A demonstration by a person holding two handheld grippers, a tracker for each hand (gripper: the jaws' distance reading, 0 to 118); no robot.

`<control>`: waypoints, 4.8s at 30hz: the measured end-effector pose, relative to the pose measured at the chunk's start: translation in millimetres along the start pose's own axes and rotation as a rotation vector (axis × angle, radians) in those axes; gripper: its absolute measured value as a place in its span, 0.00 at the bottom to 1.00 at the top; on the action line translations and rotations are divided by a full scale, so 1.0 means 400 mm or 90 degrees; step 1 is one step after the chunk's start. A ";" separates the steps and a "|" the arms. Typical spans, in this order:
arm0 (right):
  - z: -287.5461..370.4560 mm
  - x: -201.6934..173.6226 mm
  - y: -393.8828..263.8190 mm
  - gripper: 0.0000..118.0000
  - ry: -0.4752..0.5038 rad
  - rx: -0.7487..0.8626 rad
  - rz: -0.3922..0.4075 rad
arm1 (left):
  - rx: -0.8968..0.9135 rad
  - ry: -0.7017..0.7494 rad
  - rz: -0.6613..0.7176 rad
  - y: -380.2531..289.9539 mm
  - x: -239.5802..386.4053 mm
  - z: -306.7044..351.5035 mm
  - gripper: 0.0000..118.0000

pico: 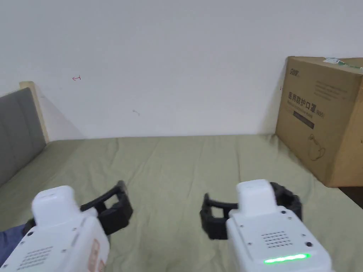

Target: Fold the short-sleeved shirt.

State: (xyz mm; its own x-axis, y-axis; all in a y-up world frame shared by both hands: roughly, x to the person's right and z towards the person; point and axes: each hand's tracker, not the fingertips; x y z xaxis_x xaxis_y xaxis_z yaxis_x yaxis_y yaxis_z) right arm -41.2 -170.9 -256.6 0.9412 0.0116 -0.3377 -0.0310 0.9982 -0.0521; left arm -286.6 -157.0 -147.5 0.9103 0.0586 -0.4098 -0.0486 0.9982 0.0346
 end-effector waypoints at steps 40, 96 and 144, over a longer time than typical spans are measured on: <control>0.022 0.016 -0.041 0.00 -0.081 -0.006 0.051 | -0.044 -0.031 -0.036 -0.023 0.014 0.004 0.00; -0.177 -0.446 -0.242 0.00 0.276 -0.224 0.110 | -0.606 0.151 0.125 -0.392 -0.539 -0.440 0.99; -0.088 0.295 -0.120 0.00 -0.196 -0.192 -0.038 | -0.465 -0.480 0.106 -0.071 0.483 -0.503 0.05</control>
State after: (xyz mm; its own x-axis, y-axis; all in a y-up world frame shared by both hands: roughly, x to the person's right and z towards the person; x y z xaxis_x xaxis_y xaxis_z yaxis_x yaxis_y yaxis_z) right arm 59.5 -219.6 -327.3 0.9993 0.0167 -0.0321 -0.0269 0.9362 -0.3505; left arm -192.0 -171.6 -411.1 0.8768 0.4226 0.2292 -0.2028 0.7574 -0.6206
